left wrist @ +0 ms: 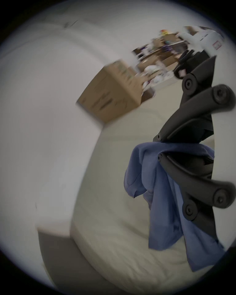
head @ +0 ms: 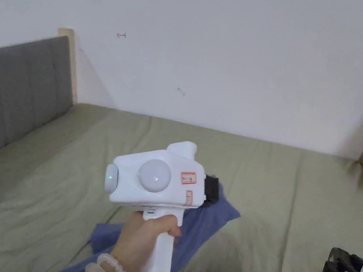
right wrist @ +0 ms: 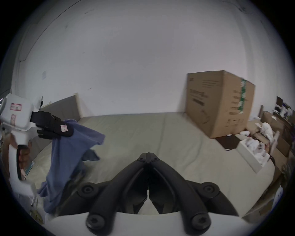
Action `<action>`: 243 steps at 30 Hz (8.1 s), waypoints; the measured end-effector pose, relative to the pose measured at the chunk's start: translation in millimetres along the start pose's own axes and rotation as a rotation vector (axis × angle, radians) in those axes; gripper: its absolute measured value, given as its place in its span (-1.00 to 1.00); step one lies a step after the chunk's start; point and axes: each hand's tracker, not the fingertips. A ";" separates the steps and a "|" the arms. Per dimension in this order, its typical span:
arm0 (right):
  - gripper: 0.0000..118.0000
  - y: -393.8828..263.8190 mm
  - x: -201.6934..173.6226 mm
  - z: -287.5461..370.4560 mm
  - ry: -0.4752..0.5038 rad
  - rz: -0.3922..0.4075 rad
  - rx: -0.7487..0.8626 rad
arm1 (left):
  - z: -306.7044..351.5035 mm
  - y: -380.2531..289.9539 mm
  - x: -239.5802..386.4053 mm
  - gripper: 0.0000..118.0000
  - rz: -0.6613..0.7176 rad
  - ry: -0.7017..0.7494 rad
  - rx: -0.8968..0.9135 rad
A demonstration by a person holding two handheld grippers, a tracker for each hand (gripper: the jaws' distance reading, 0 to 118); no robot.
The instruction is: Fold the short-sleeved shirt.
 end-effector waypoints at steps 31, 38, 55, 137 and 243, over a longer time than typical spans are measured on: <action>-1.00 -72.6 84.9 9.9 -0.134 -0.144 -0.212 | -74.6 -165.0 21.0 -1.00 -0.187 0.176 -0.334; -1.00 -81.7 46.3 -10.7 -0.055 -0.081 -0.267 | -36.6 -156.4 -64.3 -1.00 0.035 0.324 -0.273; -1.00 -112.0 34.3 -55.1 -0.014 -0.038 -0.413 | -162.8 -65.7 -257.5 0.52 0.159 0.643 -0.510; -0.97 520.1 66.0 -177.4 -0.098 -0.125 0.036 | 66.4 407.2 -25.5 -0.96 -0.296 0.791 0.497; -1.00 -184.7 91.3 54.0 0.005 -0.194 -0.681 | 132.4 -245.4 -219.1 -0.98 0.002 0.608 -0.259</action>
